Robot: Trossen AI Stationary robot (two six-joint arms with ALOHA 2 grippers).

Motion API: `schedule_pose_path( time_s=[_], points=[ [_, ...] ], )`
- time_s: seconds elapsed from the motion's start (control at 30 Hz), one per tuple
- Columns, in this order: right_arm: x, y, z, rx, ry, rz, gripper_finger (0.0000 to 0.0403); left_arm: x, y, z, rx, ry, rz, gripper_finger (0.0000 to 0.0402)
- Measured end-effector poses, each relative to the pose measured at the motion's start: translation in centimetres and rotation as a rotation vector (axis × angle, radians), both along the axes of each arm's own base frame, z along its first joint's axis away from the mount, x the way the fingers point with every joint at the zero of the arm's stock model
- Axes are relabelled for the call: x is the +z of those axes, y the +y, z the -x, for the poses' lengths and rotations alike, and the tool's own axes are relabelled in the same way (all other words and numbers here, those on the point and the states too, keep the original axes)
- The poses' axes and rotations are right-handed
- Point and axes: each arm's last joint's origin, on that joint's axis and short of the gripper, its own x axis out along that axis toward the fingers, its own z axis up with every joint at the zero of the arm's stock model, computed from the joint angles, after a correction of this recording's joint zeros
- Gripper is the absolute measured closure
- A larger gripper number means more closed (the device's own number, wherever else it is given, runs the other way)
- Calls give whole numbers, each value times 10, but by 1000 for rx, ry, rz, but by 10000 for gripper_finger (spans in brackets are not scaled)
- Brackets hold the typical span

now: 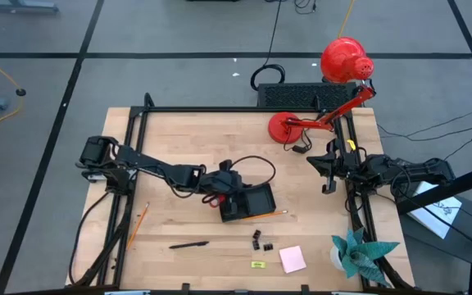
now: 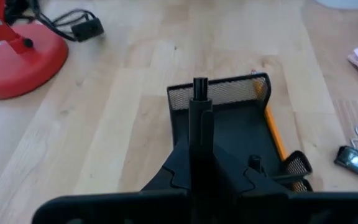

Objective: Pick and place office supplies into organizer
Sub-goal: Put the left pen into the top left compartment of the desk organizer

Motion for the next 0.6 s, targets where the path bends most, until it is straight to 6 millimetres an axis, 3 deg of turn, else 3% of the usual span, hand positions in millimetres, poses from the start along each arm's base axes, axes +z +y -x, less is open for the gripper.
schedule_pose_path(
  time_s=[0.43,0.6],
  points=[
    [0,0,0,0,0,3,399,-8,-3,5,-20,-8,4,381],
    [0,0,0,-1,0,3,399,-12,-3,8,-10,-7,20,341]
  ],
)
